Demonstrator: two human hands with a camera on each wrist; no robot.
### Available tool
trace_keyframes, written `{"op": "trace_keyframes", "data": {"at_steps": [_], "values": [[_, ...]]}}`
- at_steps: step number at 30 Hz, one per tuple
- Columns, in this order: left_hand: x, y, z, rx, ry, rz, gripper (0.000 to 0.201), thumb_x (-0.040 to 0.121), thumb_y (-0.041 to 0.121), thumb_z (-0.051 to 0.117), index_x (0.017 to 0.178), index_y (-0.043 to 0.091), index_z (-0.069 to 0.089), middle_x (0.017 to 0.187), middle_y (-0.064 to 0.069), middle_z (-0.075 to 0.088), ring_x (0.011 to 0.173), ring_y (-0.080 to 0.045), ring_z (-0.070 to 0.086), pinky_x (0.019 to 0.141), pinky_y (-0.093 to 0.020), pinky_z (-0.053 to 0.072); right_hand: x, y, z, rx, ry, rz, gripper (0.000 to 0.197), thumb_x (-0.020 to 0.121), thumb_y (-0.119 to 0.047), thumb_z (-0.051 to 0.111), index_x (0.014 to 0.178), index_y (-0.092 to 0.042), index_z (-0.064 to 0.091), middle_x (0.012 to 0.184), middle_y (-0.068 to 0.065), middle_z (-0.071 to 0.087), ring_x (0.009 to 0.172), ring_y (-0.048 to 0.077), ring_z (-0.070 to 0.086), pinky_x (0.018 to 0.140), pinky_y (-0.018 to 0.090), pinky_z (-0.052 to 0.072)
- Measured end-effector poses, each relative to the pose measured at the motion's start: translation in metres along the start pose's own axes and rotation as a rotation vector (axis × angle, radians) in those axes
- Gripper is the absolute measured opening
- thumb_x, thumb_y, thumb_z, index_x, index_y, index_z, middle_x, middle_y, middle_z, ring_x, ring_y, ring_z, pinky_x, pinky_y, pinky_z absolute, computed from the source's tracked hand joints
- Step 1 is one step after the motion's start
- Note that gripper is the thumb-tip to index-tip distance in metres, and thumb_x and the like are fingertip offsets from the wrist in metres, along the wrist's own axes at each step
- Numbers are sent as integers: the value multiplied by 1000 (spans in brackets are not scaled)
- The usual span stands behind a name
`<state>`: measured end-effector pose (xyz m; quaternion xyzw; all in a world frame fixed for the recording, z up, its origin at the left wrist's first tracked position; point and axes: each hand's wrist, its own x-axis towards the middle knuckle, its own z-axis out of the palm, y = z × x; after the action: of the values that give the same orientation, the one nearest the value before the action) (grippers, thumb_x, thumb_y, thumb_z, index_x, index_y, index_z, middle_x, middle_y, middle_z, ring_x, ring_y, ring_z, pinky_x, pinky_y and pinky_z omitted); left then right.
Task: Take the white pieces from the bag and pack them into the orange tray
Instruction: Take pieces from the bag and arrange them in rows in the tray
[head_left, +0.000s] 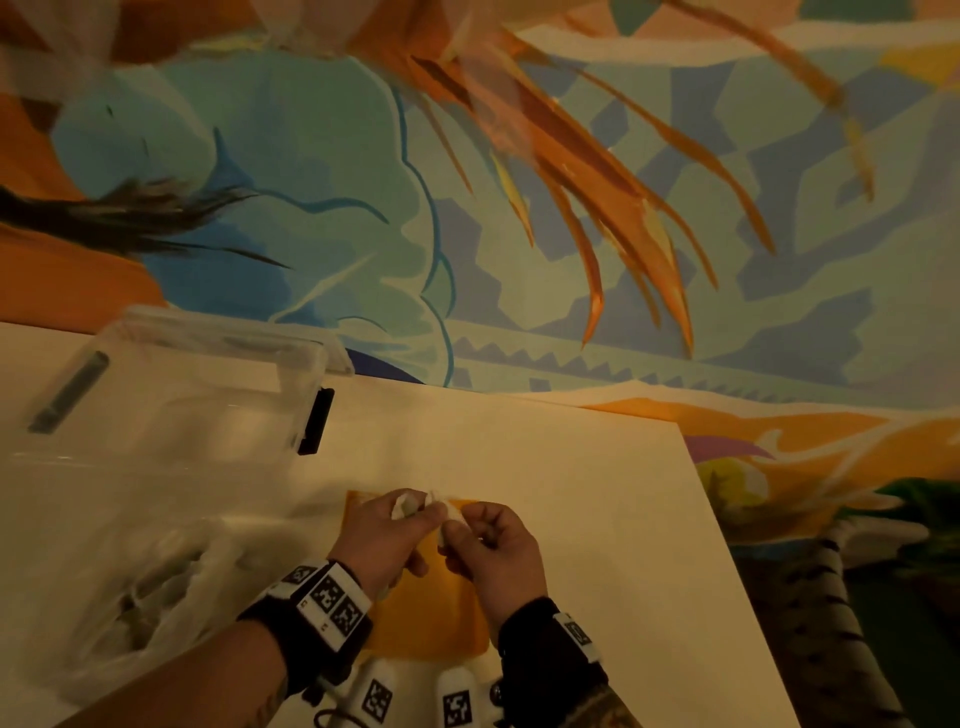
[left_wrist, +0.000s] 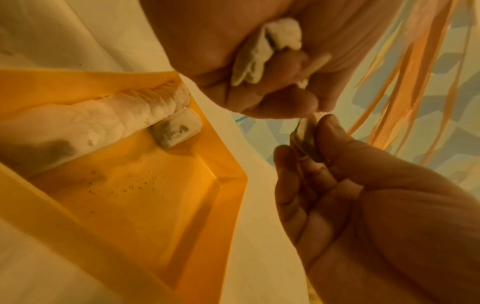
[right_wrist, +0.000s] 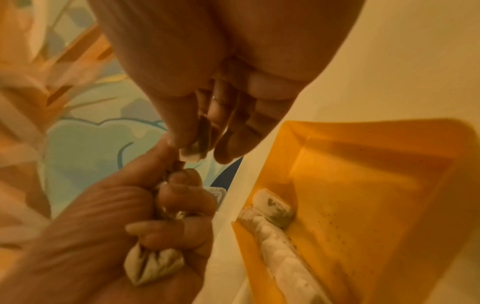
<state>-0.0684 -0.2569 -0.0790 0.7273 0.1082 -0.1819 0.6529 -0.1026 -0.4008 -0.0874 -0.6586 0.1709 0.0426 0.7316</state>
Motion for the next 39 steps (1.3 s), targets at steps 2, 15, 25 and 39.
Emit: {"op": "trace_keyframes", "data": {"at_steps": [2,15,25,39], "values": [[2,-4,-3,50,22,21,11,90,33,68,91,22,71,54,-1,62,43,-13,55,41,-23,36,0,3,2,-56,-44,20,22,86,-8,72,106,-10,63,82,8,66,70,15,67,61,27,52],[7,-23,-35,122,37,25,12,85,25,74,82,14,70,53,4,60,43,-13,52,42,-22,41,14,26,21,-335,-169,24,8,95,-22,60,95,-20,68,85,0,74,74,7,67,64,21,52],[27,-40,-75,328,70,-14,16,84,41,73,73,30,69,64,7,64,58,-12,58,56,-27,45,41,58,37,-516,-86,182,9,85,-34,72,80,-27,72,76,-9,70,69,9,59,71,33,52],[43,-68,-97,732,22,-118,39,87,46,65,124,34,62,126,7,65,114,-14,60,78,-18,35,100,92,61,-900,-47,398,32,81,-35,72,109,-19,66,103,2,68,96,24,66,84,33,55]]}}
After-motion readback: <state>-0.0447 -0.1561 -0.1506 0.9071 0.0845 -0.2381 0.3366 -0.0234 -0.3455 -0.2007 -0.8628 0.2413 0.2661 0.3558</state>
